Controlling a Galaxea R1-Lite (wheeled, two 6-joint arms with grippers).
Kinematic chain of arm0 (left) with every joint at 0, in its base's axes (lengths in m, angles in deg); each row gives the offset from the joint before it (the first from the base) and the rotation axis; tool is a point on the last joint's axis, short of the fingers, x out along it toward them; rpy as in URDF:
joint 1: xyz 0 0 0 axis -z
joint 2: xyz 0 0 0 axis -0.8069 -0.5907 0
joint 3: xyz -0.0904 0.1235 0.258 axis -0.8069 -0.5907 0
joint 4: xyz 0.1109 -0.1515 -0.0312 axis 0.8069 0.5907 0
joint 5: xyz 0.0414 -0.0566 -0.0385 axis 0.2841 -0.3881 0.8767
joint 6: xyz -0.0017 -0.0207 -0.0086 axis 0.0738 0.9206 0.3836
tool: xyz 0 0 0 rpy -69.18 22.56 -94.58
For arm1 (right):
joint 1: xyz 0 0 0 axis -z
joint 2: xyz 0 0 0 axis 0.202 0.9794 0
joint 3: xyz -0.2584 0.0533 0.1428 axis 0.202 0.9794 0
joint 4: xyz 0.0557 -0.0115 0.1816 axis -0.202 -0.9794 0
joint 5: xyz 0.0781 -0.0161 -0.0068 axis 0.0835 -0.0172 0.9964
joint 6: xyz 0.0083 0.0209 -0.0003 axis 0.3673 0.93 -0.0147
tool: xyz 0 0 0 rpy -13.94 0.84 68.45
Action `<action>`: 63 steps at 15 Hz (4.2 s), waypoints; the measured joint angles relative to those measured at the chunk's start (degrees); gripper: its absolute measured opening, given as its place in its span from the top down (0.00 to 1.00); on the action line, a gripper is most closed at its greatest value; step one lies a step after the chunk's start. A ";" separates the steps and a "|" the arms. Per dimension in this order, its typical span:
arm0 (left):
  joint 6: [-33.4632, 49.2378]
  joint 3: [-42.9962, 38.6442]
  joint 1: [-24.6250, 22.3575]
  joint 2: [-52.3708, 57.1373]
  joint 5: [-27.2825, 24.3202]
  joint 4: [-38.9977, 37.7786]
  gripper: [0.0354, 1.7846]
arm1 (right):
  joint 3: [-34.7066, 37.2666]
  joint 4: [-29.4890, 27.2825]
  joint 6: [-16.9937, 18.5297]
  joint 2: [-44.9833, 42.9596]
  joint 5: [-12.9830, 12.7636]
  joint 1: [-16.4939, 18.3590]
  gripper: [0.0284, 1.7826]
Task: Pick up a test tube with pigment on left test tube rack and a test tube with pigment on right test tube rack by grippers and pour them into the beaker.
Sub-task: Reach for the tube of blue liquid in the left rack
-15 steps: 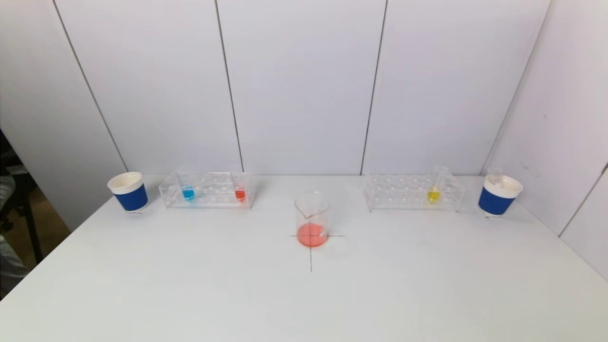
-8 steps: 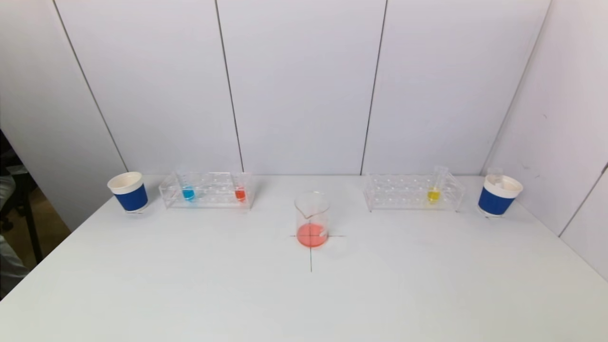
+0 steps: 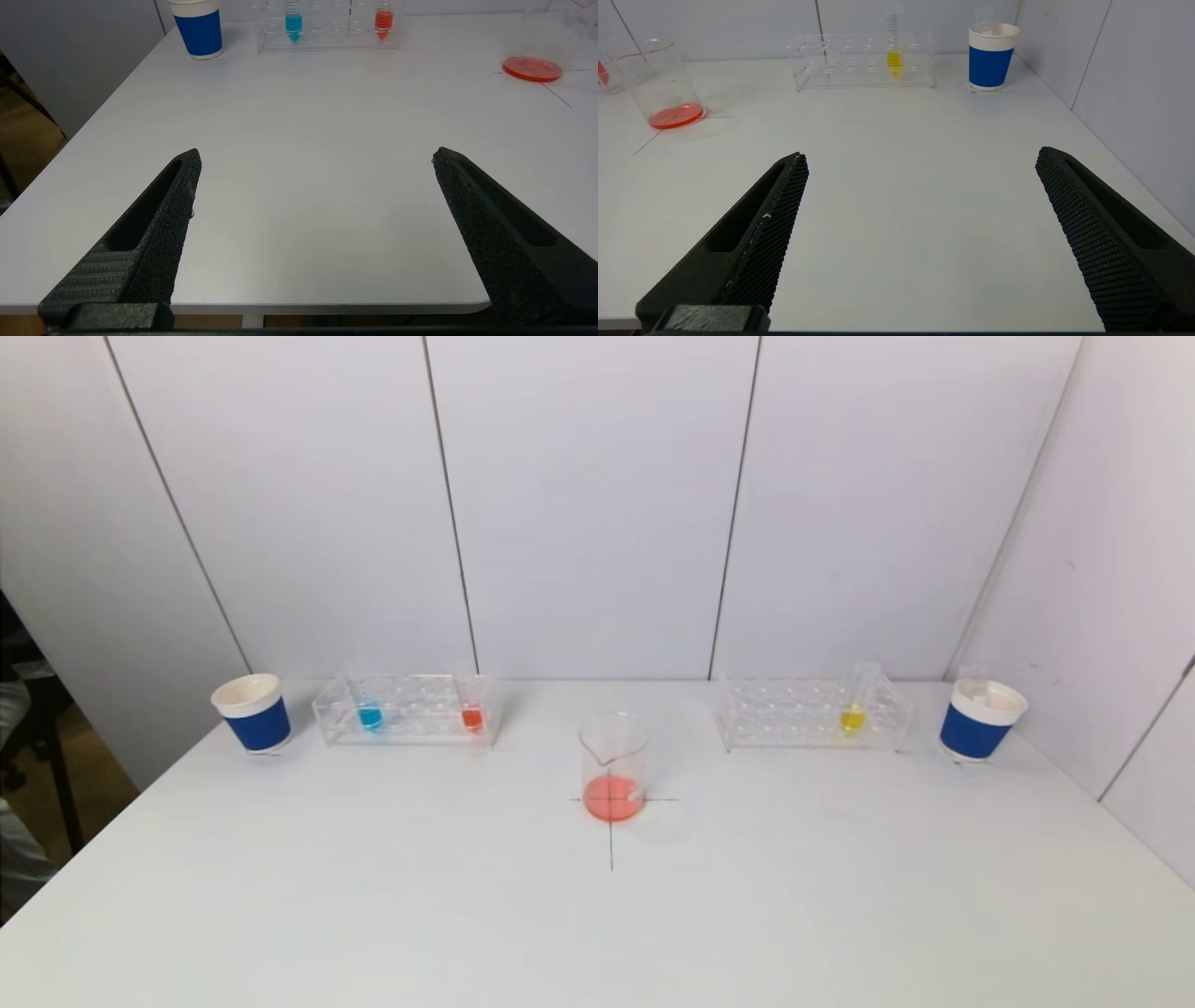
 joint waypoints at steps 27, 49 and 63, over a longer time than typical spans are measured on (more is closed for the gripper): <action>0.11 -0.01 0.00 0.00 0.00 -0.02 0.03 | 0.00 0.02 0.01 -0.02 0.02 0.00 0.00; -1.16 1.35 0.02 0.00 -0.38 0.28 0.03 | 0.00 0.00 0.00 -0.05 0.00 0.00 0.00; -1.32 27.53 2.32 -23.84 -5.34 -1.11 0.03 | 0.00 0.02 0.00 -0.05 0.00 0.00 0.00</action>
